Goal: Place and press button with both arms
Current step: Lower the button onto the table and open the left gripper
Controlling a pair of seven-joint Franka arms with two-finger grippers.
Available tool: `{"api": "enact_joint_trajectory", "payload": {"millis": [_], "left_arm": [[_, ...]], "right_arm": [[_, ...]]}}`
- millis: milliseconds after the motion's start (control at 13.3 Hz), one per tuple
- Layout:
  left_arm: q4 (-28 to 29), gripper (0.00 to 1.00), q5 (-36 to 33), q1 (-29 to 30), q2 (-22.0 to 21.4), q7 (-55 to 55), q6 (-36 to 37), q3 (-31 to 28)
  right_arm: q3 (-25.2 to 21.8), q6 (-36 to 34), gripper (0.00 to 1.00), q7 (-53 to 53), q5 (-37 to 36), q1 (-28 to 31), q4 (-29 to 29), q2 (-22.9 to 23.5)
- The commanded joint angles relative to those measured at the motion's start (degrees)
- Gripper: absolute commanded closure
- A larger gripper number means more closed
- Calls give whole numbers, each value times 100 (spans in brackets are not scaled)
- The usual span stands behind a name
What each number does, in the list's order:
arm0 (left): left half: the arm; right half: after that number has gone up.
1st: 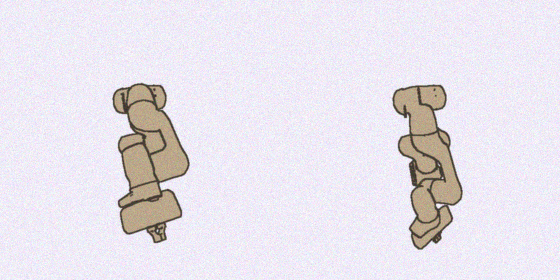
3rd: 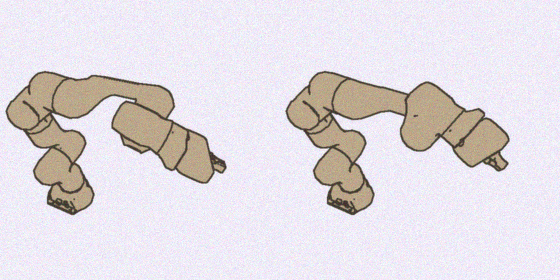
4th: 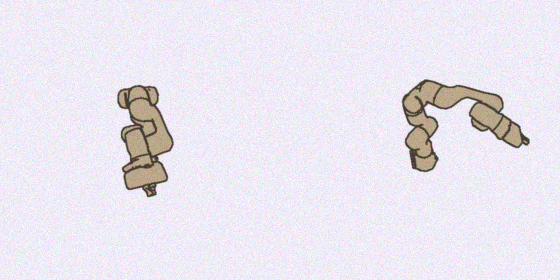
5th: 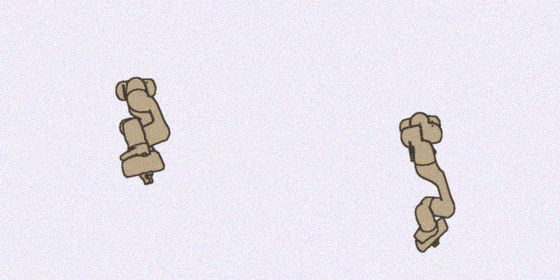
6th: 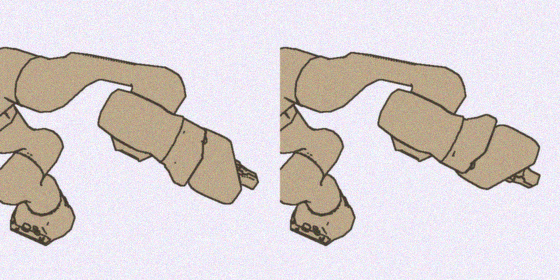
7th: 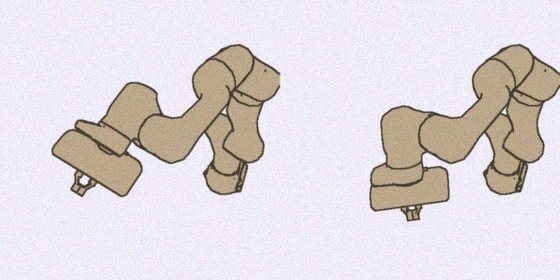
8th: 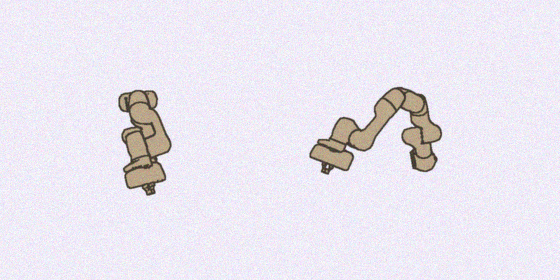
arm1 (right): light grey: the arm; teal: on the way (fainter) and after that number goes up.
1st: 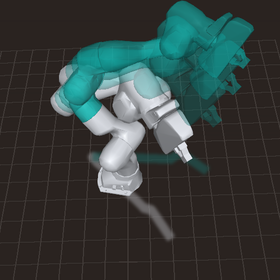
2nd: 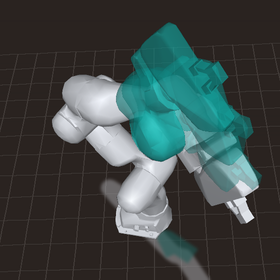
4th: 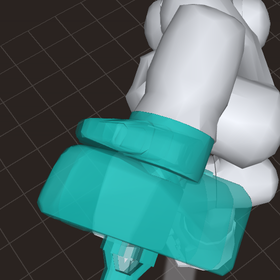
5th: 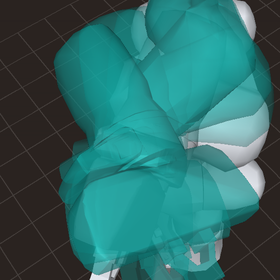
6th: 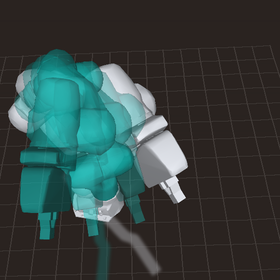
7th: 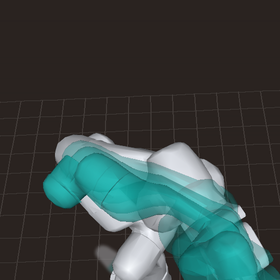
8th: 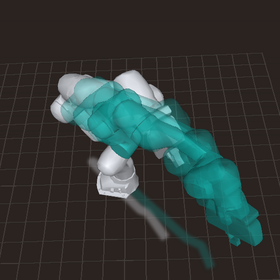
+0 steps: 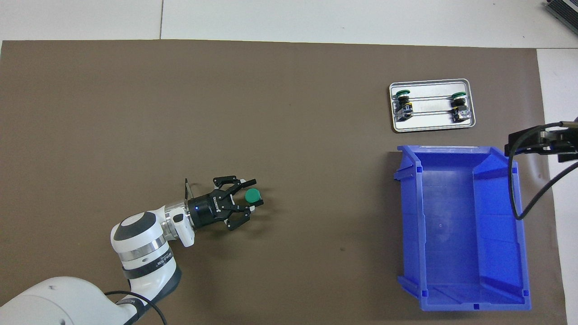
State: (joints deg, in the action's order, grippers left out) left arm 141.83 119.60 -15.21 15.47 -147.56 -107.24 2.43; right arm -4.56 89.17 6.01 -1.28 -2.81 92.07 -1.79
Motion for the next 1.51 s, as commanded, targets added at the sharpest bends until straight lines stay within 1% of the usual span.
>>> {"api": "enact_joint_trajectory", "payload": {"millis": [0,302,754,981,1132,1207,1282,1358,1433], "left_arm": [[-41,41,72,80,-26,-45,-51,38],[-32,41,72,-8,-316,210,-358,47],[-67,41,72,1,-457,438,-368,47],[-330,41,72,45,-597,1025,-368,47],[-672,41,64,27,-711,1771,-498,47],[-909,41,37,-8,-834,2271,-813,47],[-1172,41,-6,-69,-1026,2885,-1399,91],[-1436,41,-24,-252,-1202,3431,-2040,135],[-1699,41,-33,-428,-1300,3889,-2595,153]], "right_arm": [[26,-31,0,-188,14,79,91,-76],[26,-22,0,-196,14,79,91,-76],[17,-22,0,-205,14,88,100,-85],[17,-5,0,-214,14,132,127,-94],[17,-5,0,-205,14,132,127,-102],[17,-5,0,-214,14,132,127,-102],[17,-5,0,-214,14,132,127,-102],[17,-5,0,-214,14,132,127,-102],[17,-5,0,-205,14,132,127,-102]]}}
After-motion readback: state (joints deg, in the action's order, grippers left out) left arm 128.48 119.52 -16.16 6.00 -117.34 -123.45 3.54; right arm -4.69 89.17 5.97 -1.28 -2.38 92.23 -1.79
